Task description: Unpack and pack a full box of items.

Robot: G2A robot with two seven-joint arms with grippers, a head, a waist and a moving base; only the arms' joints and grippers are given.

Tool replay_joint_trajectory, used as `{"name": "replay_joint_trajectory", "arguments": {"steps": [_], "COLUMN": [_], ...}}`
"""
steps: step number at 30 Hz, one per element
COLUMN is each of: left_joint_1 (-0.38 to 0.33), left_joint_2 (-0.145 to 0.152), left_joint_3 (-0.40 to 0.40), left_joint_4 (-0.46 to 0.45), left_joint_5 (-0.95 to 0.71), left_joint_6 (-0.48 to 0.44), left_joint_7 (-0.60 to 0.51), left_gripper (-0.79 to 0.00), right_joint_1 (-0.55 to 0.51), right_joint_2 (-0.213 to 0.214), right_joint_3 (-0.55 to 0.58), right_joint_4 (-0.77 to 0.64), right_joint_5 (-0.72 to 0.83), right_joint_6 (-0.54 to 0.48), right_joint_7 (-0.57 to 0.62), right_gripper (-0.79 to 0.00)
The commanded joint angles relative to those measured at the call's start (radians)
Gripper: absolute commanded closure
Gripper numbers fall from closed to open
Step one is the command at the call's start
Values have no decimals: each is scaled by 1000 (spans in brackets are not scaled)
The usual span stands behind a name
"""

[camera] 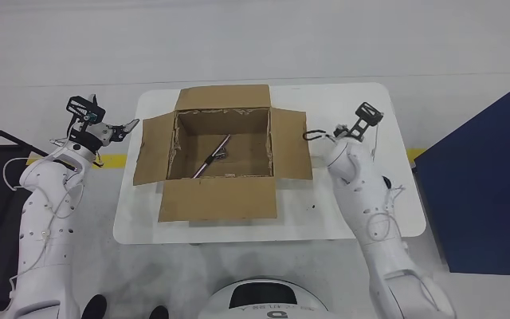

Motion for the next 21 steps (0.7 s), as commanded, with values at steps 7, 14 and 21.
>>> {"name": "replay_joint_trajectory", "arguments": {"steps": [7,14,21], "left_joint_1": [0,0,0], "left_joint_2": [0,0,0], "left_joint_3": [0,0,0], "left_joint_4": [0,0,0], "left_joint_5": [0,0,0], "left_joint_6": [0,0,0], "left_joint_7": [0,0,0], "left_gripper": [-785,-785,-785], "right_joint_1": [65,66,63], "right_joint_2": [-7,-12,-14], "right_joint_3": [-25,-20,-21], "right_joint_4": [120,135,139], "right_joint_5": [-38,-35,-56], "right_joint_6": [22,28,32], "right_joint_7": [60,51,61], "right_gripper": [-114,-249,-372]}}
